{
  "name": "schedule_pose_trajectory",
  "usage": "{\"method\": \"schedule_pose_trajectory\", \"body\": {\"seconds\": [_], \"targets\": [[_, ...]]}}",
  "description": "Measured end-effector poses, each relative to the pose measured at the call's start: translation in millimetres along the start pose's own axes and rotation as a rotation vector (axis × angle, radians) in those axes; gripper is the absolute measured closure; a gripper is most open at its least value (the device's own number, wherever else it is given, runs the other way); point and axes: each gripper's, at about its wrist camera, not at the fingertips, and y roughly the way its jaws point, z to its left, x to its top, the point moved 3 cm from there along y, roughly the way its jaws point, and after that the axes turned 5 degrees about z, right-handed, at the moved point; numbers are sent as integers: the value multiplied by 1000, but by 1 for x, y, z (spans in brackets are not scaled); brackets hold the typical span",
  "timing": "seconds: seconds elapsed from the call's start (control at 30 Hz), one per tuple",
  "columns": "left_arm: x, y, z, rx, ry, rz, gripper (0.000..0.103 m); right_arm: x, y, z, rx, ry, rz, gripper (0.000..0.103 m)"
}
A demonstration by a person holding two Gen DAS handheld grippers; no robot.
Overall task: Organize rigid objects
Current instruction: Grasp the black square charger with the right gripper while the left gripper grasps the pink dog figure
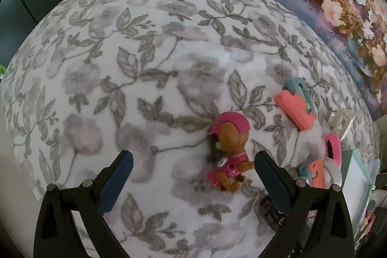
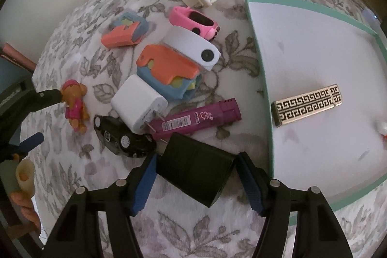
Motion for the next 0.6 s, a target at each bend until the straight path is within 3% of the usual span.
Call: {"method": "schedule_pose_trajectory", "body": {"seconds": [0.6], "targets": [[15, 34, -28, -6, 57, 15, 6, 6, 0, 1, 23, -1, -1, 34]]}}
